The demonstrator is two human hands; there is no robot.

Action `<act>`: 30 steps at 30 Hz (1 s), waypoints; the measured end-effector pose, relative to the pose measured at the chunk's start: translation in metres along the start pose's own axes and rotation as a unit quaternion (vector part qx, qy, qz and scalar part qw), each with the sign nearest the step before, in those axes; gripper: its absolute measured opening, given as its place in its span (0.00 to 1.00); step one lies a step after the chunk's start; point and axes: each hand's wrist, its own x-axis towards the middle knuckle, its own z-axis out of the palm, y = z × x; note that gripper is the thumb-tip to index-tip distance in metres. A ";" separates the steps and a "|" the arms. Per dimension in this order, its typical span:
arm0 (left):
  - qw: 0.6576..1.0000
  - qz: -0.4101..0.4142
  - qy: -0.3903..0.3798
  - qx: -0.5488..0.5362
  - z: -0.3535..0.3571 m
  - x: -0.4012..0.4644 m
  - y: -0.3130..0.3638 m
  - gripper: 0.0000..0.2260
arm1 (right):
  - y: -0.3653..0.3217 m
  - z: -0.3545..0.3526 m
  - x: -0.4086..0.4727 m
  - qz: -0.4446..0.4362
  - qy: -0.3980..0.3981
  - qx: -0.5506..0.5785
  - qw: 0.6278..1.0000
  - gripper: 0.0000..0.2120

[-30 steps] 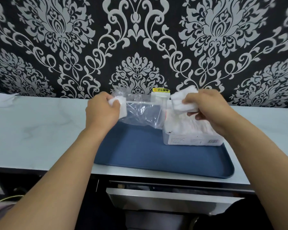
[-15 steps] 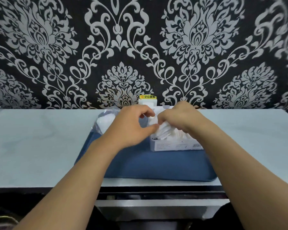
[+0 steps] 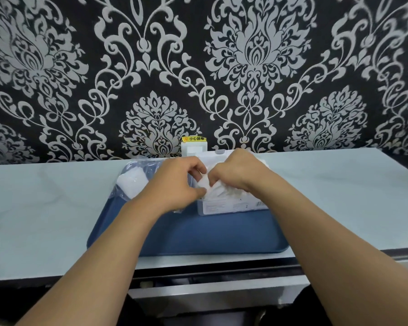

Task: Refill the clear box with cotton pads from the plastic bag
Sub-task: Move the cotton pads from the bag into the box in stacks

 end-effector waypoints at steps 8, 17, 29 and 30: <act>0.999 -0.043 0.022 -0.007 0.005 -0.002 0.009 0.15 | 0.002 0.009 0.005 -0.031 0.035 -0.044 0.998 0.18; 0.996 -0.023 -0.016 0.081 0.006 -0.001 0.010 0.03 | -0.004 0.032 0.008 -0.065 0.087 -0.286 0.952 0.10; 0.988 -0.010 -0.056 0.143 0.015 0.004 0.002 0.12 | 0.015 -0.006 0.012 -0.150 -0.007 0.013 0.989 0.14; 0.990 -0.009 -0.055 0.132 0.015 0.004 0.002 0.11 | 0.015 -0.005 0.009 -0.191 0.018 0.025 0.981 0.11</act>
